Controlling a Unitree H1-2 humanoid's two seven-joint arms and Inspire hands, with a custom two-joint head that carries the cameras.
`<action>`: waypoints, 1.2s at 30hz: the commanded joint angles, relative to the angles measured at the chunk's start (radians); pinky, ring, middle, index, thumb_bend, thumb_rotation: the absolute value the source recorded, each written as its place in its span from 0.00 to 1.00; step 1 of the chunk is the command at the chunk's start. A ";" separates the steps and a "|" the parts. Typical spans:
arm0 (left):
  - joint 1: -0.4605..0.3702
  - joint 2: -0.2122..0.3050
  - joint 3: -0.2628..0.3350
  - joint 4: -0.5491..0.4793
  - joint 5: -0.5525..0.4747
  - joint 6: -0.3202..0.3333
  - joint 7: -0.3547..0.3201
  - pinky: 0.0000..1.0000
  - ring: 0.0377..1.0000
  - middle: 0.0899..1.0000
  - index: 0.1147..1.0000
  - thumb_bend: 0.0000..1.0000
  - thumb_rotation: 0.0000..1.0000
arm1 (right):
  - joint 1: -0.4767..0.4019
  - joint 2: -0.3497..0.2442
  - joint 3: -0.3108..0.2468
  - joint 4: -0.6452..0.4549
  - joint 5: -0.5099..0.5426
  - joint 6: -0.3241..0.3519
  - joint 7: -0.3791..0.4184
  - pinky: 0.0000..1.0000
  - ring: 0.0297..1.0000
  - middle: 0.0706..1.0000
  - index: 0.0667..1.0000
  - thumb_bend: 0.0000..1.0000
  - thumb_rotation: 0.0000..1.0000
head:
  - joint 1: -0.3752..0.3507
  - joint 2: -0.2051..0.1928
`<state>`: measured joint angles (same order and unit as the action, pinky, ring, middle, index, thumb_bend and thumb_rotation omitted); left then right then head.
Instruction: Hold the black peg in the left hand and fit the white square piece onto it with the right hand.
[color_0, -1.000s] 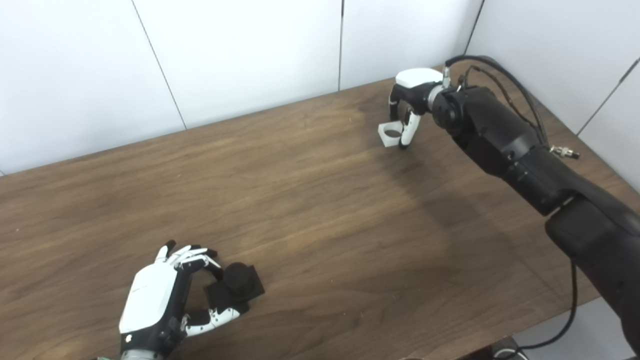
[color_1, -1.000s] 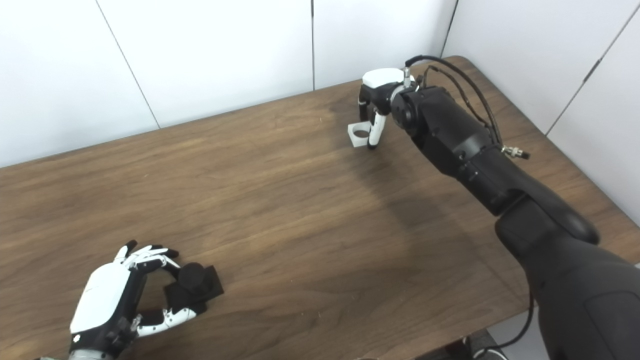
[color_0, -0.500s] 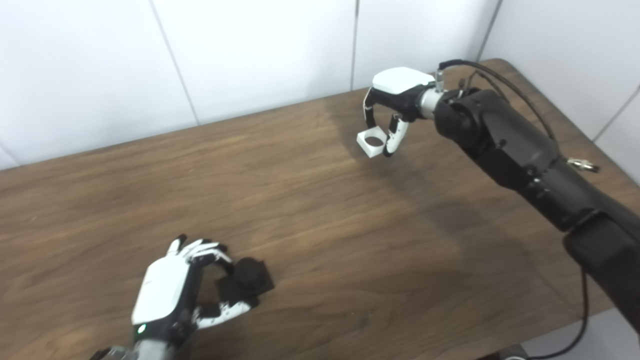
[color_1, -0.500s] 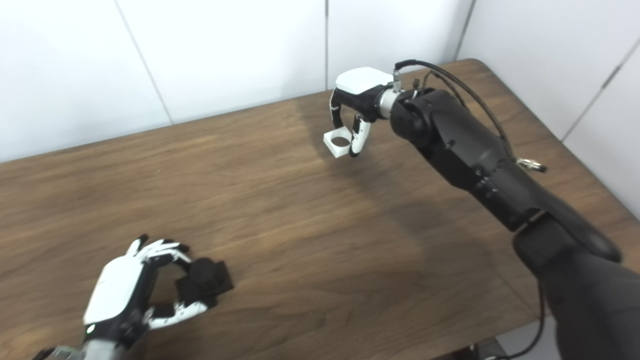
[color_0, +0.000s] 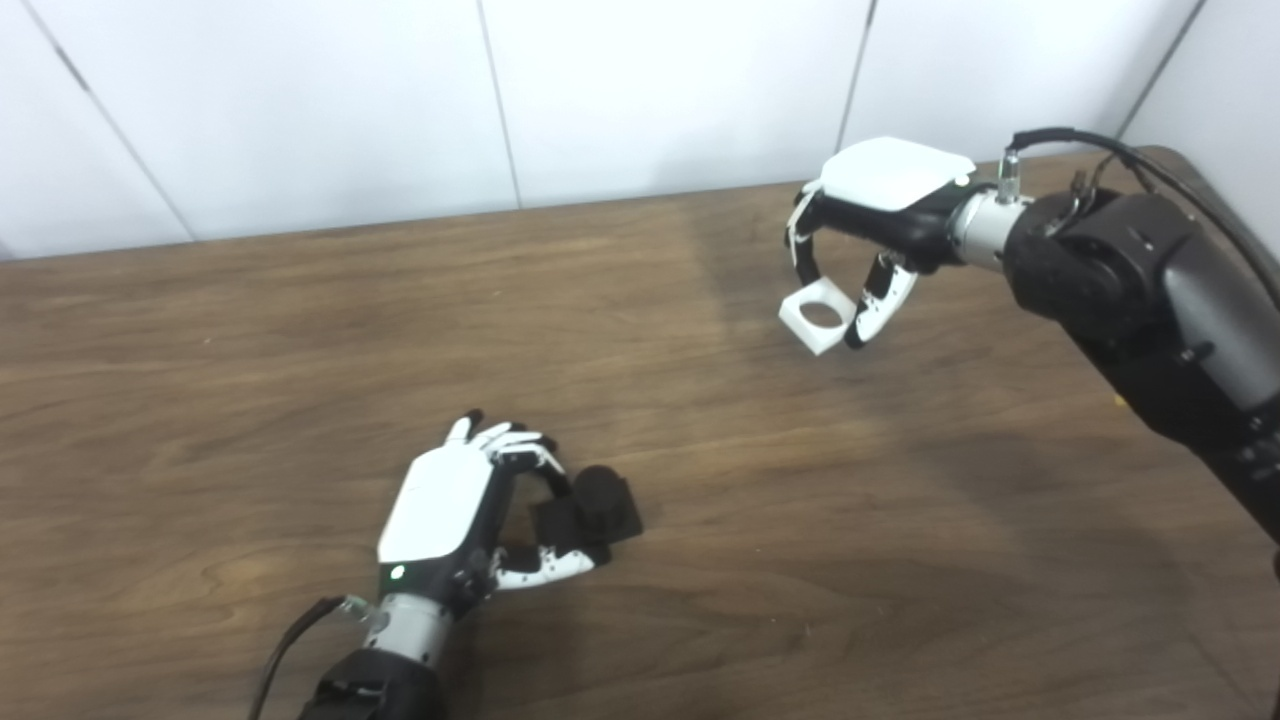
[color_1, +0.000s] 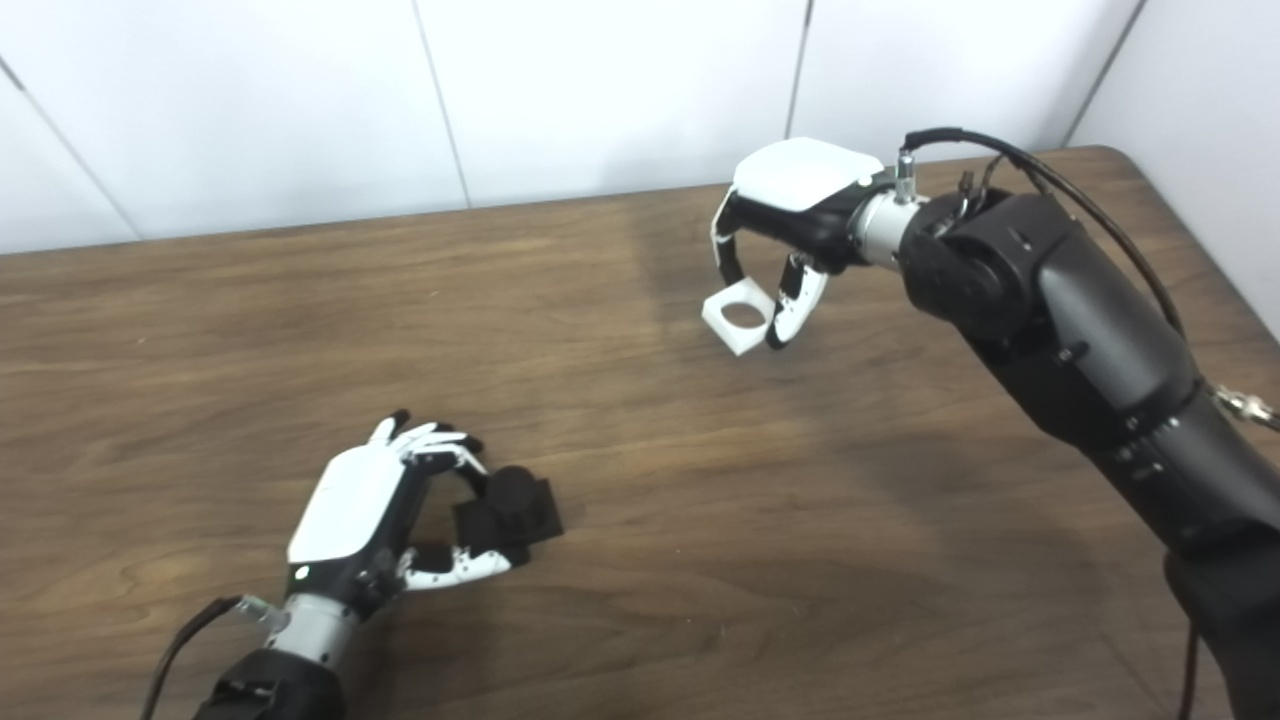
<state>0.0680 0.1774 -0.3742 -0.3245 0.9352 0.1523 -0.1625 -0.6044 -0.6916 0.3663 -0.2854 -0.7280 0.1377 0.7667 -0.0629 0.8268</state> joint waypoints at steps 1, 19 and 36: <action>0.008 -0.007 -0.027 0.026 0.008 0.005 -0.035 1.00 0.86 0.75 0.42 0.52 0.05 | -0.047 0.003 -0.009 -0.054 0.007 -0.019 0.016 0.82 0.89 0.75 0.45 0.52 0.13 | 0.018 0.001; -0.009 -0.028 -0.051 0.069 0.020 0.009 0.000 1.00 0.86 0.74 0.42 0.52 0.05 | -0.061 0.185 0.035 -0.231 -0.007 0.004 0.189 0.85 0.90 0.75 0.45 0.52 0.13 | 0.053 0.008; -0.018 -0.039 -0.064 0.076 0.030 0.031 -0.002 1.00 0.87 0.75 0.42 0.52 0.05 | -0.031 0.285 0.080 -0.237 -0.043 -0.019 0.206 0.86 0.89 0.73 0.45 0.52 0.13 | 0.057 0.013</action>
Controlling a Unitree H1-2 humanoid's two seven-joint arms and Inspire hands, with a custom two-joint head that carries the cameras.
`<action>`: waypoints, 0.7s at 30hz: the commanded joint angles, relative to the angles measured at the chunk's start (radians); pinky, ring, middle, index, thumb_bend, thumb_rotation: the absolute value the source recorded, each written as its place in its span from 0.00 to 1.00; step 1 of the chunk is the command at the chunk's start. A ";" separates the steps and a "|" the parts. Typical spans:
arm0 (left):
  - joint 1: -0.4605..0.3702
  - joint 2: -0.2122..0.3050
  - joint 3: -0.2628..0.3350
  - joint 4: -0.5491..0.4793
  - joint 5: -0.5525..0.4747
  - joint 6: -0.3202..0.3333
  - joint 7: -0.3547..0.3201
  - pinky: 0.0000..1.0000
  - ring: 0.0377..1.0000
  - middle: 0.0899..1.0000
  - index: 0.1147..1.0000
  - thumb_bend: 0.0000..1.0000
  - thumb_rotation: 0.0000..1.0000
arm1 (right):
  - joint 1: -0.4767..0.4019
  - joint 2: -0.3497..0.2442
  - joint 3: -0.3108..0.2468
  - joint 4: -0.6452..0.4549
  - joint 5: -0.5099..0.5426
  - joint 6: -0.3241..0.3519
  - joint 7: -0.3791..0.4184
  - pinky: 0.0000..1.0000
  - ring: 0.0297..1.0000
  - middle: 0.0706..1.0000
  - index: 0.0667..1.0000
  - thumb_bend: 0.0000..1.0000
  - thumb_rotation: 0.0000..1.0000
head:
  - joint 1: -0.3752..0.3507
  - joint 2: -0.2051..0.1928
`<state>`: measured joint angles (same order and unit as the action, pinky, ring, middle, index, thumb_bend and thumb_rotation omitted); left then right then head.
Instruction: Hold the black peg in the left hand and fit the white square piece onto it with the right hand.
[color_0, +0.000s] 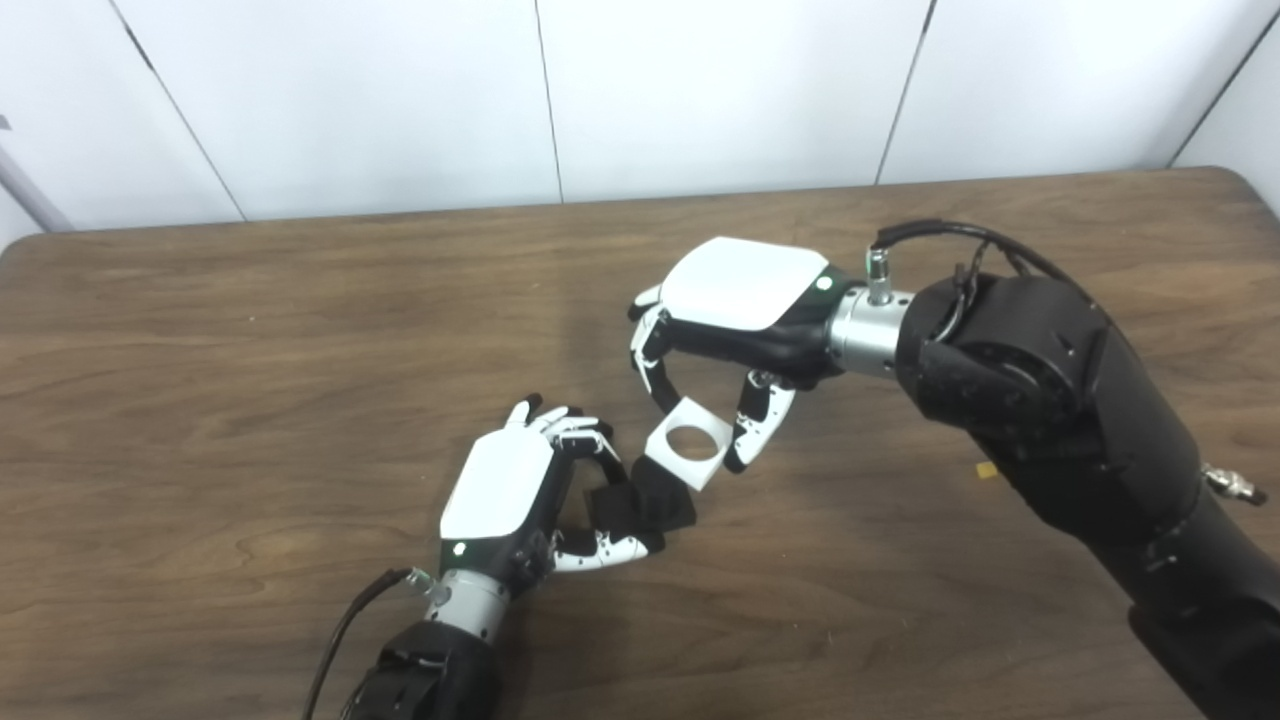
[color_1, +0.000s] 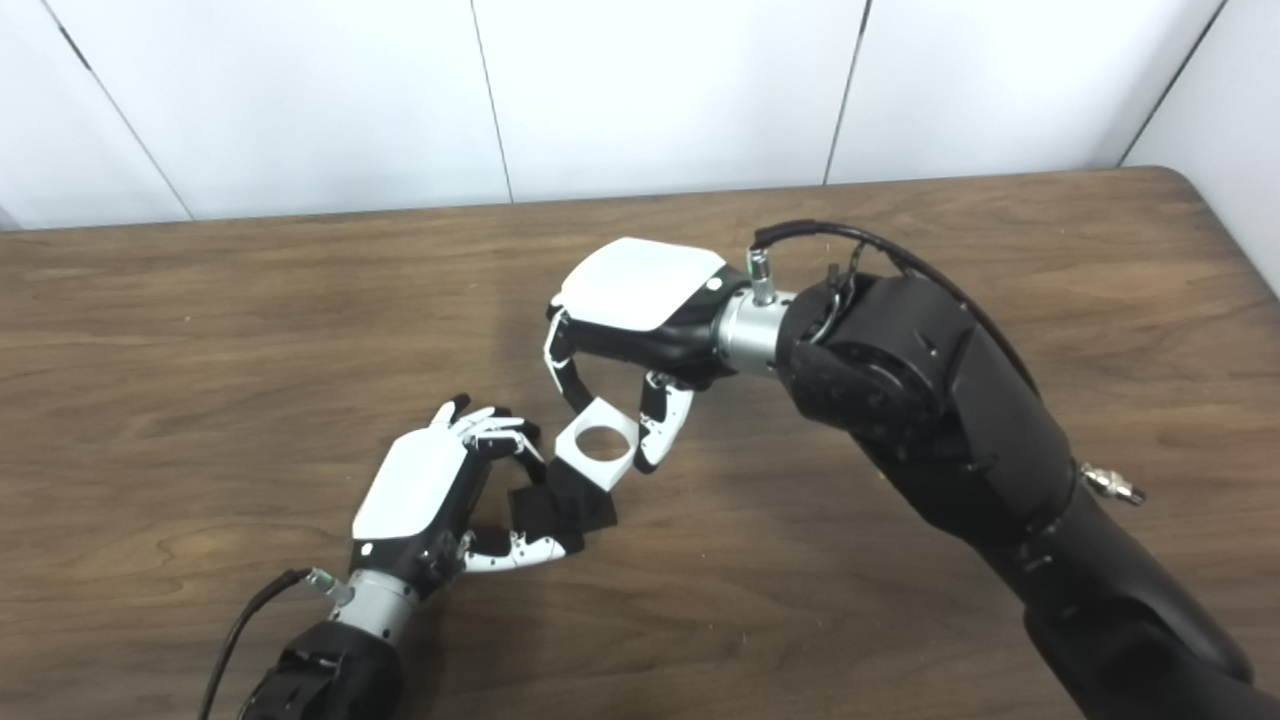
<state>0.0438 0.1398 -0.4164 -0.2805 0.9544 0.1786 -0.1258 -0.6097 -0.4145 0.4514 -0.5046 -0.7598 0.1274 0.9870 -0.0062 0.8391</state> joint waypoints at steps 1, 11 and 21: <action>0.005 -0.001 -0.023 0.033 0.011 0.005 -0.037 1.00 0.87 0.75 0.42 0.52 0.05 | -0.023 0.012 -0.002 -0.014 -0.011 -0.012 -0.017 0.86 0.89 0.73 0.45 0.52 0.13 | 0.000 0.001; 0.004 -0.006 -0.028 0.029 0.009 0.011 -0.037 1.00 0.86 0.74 0.42 0.52 0.05 | -0.011 0.030 0.017 0.010 -0.040 -0.020 -0.015 0.87 0.90 0.73 0.45 0.52 0.13 | 0.004 0.003; 0.003 -0.008 -0.034 0.026 0.012 0.014 -0.039 1.00 0.86 0.74 0.42 0.52 0.05 | -0.001 0.054 0.014 0.018 -0.048 -0.027 -0.022 0.86 0.90 0.73 0.45 0.52 0.13 | 0.005 0.006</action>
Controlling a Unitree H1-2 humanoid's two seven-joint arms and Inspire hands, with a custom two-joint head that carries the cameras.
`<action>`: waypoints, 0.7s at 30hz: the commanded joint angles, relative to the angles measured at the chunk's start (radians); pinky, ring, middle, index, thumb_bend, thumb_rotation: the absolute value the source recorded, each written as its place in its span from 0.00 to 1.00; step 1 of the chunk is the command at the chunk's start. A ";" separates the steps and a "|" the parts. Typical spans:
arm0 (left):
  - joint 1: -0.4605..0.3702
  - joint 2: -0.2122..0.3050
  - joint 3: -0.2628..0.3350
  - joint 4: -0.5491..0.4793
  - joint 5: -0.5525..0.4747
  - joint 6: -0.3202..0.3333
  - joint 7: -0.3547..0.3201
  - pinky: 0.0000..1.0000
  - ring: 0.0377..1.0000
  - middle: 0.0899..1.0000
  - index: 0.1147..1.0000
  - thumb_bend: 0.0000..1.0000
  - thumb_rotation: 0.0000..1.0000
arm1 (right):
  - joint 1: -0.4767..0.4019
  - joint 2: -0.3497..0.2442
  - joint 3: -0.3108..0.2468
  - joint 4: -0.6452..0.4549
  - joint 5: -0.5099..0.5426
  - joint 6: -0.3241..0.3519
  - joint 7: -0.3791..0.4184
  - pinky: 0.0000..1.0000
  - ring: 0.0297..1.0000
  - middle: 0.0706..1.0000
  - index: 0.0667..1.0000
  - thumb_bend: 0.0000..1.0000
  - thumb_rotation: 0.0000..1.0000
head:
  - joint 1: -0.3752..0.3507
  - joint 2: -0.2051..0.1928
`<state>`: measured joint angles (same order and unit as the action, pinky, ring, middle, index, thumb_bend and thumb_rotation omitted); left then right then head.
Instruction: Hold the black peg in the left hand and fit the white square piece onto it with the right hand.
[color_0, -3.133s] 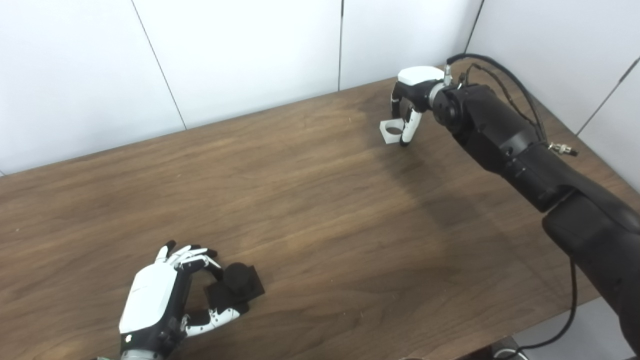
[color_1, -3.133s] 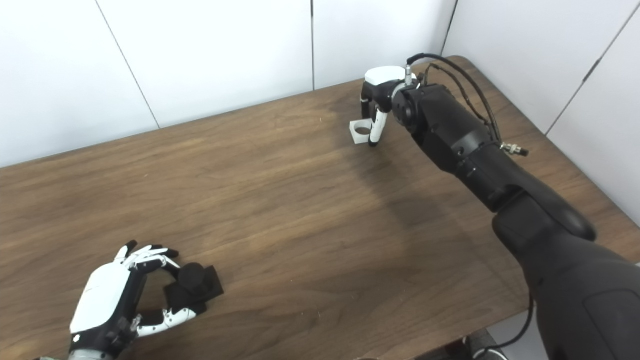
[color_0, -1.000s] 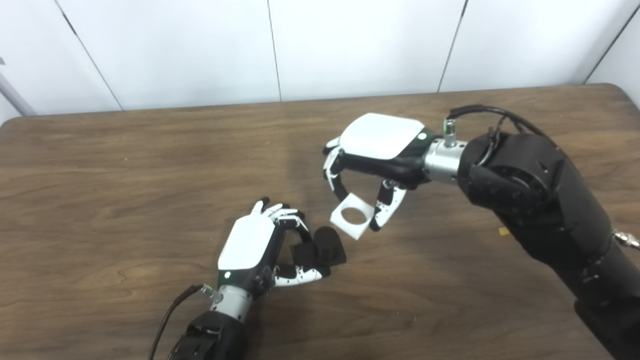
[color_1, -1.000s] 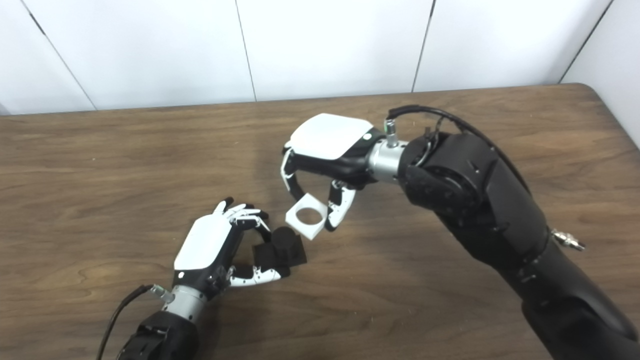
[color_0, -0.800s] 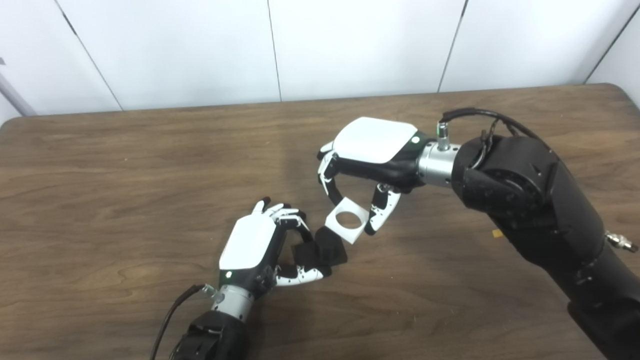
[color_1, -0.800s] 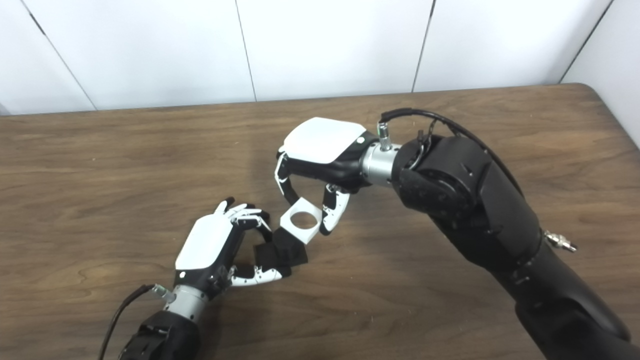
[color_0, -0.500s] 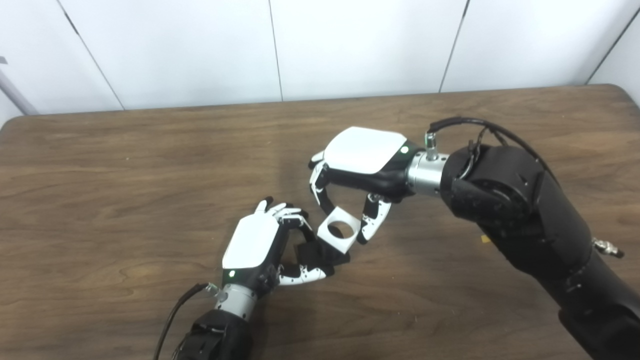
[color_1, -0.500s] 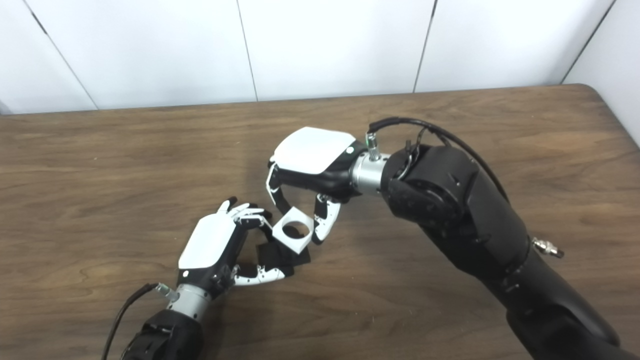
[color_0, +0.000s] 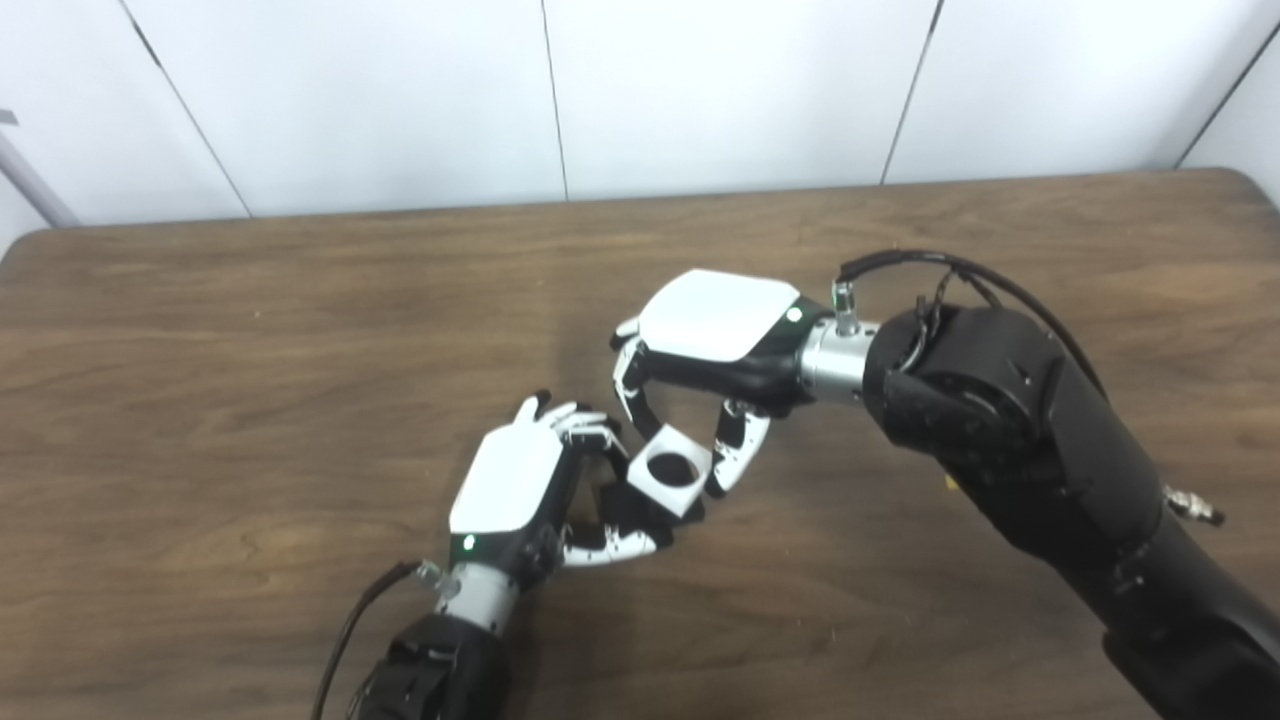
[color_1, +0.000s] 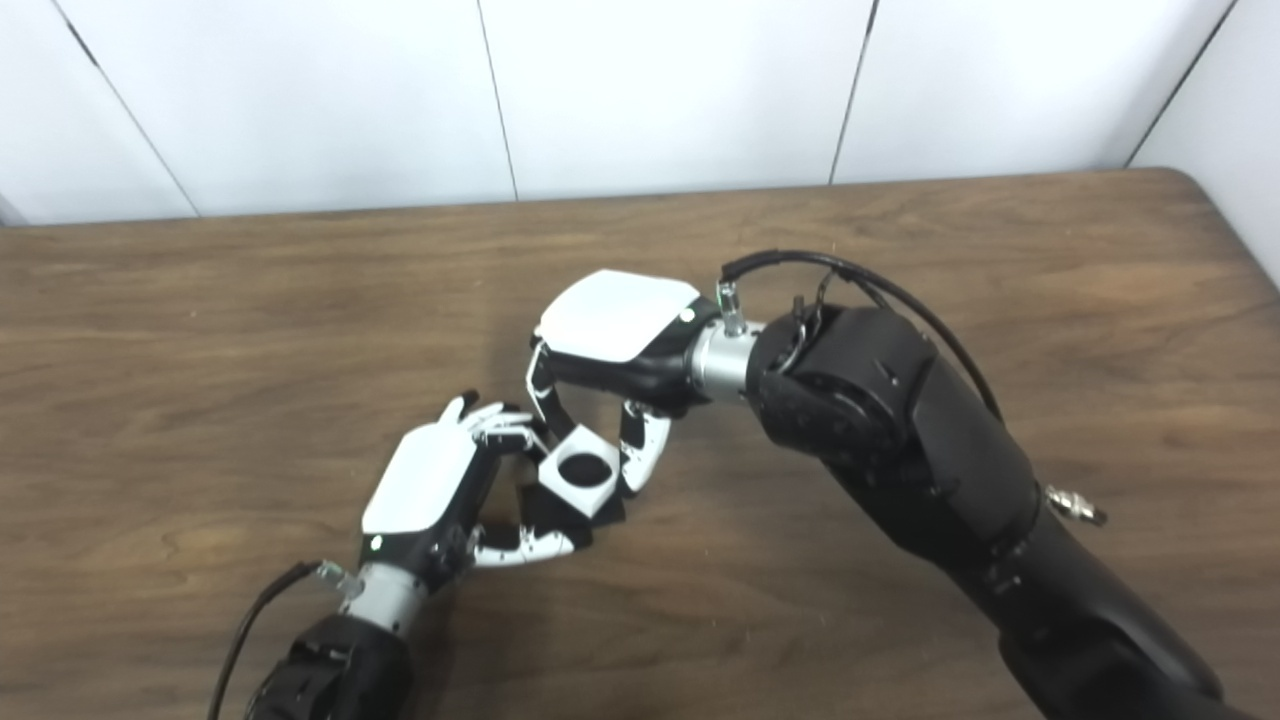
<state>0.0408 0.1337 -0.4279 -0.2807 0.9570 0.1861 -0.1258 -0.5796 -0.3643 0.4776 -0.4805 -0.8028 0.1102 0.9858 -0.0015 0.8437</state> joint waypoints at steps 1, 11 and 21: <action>0.006 -0.002 -0.022 0.026 0.009 0.007 -0.040 1.00 0.86 0.74 0.42 0.52 0.05 | -0.032 0.005 -0.013 -0.006 -0.006 -0.011 -0.021 0.86 0.90 0.73 0.45 0.52 0.13 | 0.001 0.001; 0.007 -0.003 -0.024 0.024 0.008 0.006 -0.038 1.00 0.87 0.74 0.42 0.52 0.05 | -0.030 0.014 -0.012 -0.002 -0.014 -0.011 -0.022 0.87 0.90 0.73 0.45 0.52 0.13 | 0.002 0.003; 0.008 -0.003 -0.027 0.021 0.013 0.006 -0.037 1.00 0.86 0.74 0.42 0.52 0.05 | -0.024 0.013 -0.015 0.015 -0.024 -0.022 -0.043 0.85 0.89 0.73 0.45 0.52 0.13 | 0.002 0.006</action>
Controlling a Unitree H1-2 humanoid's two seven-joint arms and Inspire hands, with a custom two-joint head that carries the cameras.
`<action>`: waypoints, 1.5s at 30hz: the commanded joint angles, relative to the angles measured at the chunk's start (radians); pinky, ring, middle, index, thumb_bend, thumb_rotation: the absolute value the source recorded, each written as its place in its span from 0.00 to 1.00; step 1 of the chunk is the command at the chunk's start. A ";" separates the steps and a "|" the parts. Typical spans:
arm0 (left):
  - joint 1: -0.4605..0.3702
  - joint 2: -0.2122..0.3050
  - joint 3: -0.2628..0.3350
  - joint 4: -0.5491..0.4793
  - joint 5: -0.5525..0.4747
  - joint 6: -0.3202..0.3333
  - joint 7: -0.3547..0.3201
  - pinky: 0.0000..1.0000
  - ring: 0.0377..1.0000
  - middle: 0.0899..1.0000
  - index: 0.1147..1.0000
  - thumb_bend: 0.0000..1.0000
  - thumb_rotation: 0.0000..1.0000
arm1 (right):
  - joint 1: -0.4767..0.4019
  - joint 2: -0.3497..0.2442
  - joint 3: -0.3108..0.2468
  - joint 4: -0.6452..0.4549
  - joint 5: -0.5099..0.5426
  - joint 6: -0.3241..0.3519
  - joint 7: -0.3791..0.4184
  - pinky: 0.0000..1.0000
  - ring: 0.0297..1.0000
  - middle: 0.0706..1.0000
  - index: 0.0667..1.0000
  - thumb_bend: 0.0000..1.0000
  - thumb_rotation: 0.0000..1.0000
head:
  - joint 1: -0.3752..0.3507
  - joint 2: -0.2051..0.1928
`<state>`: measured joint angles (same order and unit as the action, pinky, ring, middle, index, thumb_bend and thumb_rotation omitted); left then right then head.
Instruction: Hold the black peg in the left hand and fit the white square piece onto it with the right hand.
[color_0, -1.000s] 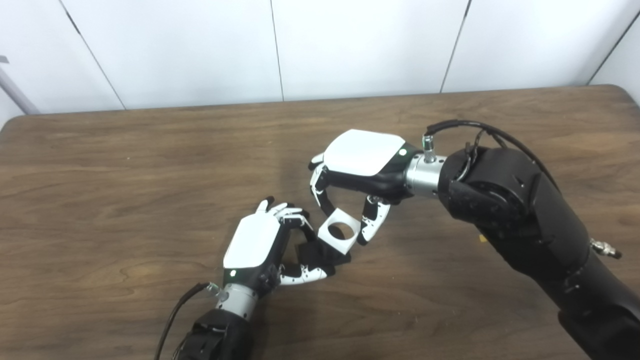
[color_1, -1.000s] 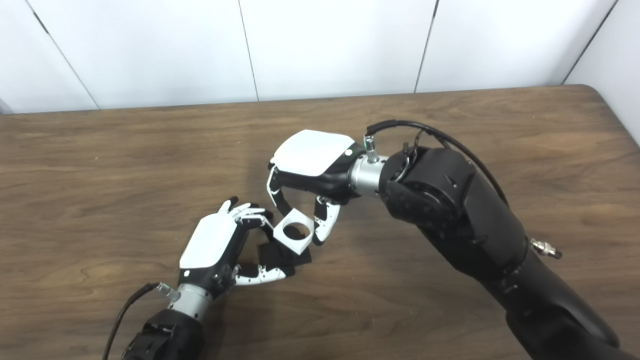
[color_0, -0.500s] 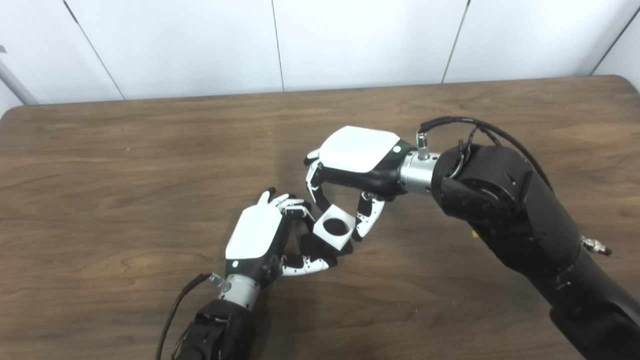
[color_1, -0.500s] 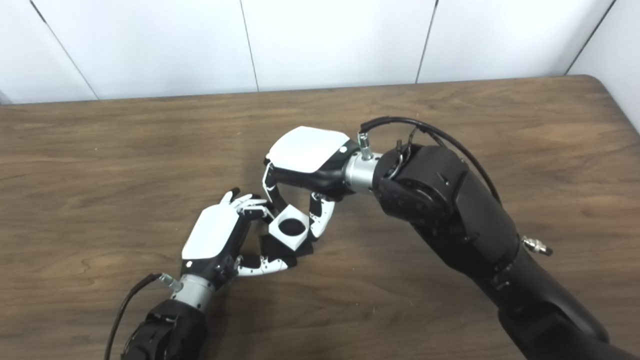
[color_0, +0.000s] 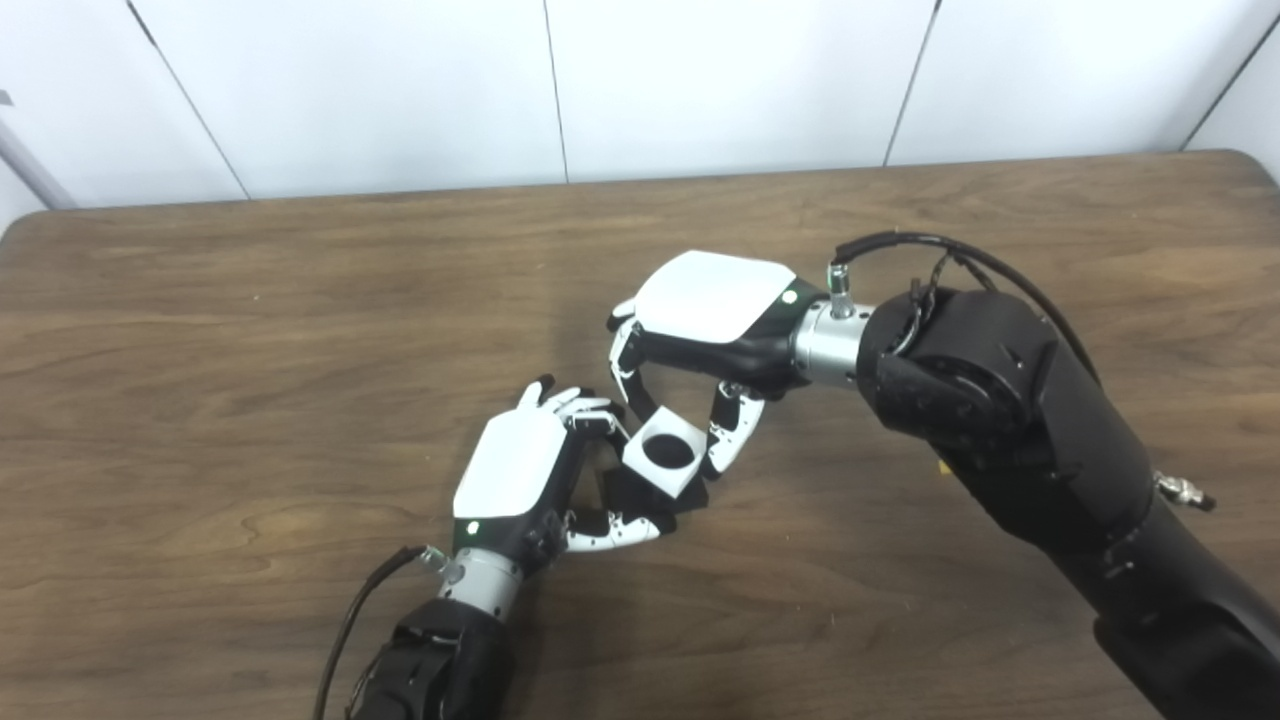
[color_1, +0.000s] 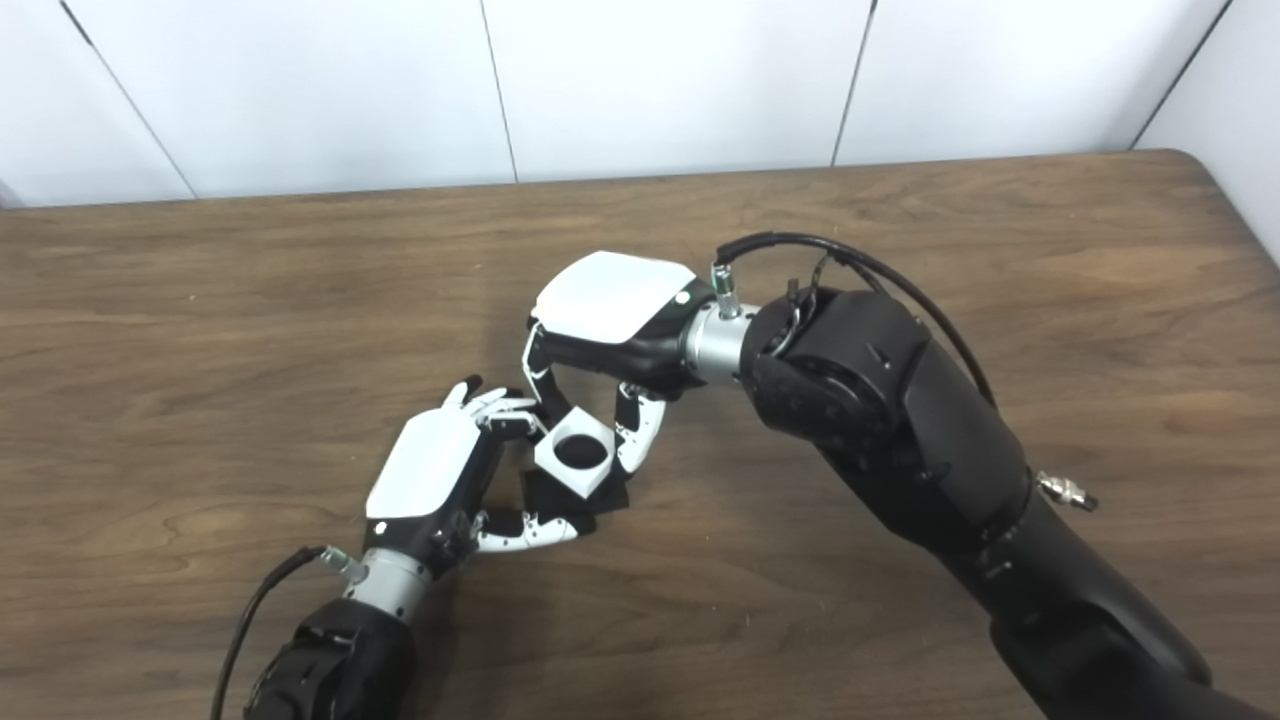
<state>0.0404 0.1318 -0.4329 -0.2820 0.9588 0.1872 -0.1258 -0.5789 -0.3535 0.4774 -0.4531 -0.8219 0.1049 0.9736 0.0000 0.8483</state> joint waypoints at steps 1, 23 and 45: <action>0.009 -0.001 -0.022 0.022 0.011 0.005 -0.037 1.00 0.86 0.74 0.42 0.52 0.05 | -0.024 0.002 -0.014 -0.010 -0.007 -0.019 -0.034 0.85 0.89 0.73 0.45 0.52 0.13 | 0.000 0.001; 0.006 -0.001 -0.025 0.014 0.017 0.013 -0.045 1.00 0.86 0.74 0.42 0.52 0.05 | -0.015 -0.004 -0.018 0.001 -0.011 -0.037 -0.031 0.85 0.88 0.72 0.45 0.52 0.13 | -0.009 0.012; 0.003 -0.005 -0.025 0.014 0.015 0.017 -0.049 1.00 0.87 0.74 0.42 0.52 0.05 | 0.011 0.027 -0.015 -0.009 -0.034 -0.045 -0.039 0.85 0.87 0.72 0.45 0.52 0.13 | -0.008 0.017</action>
<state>0.0374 0.1279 -0.4389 -0.2833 0.9723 0.1972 -0.1289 -0.5385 -0.3335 0.4737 -0.4244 -0.8536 0.0710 0.9612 -0.0077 0.8652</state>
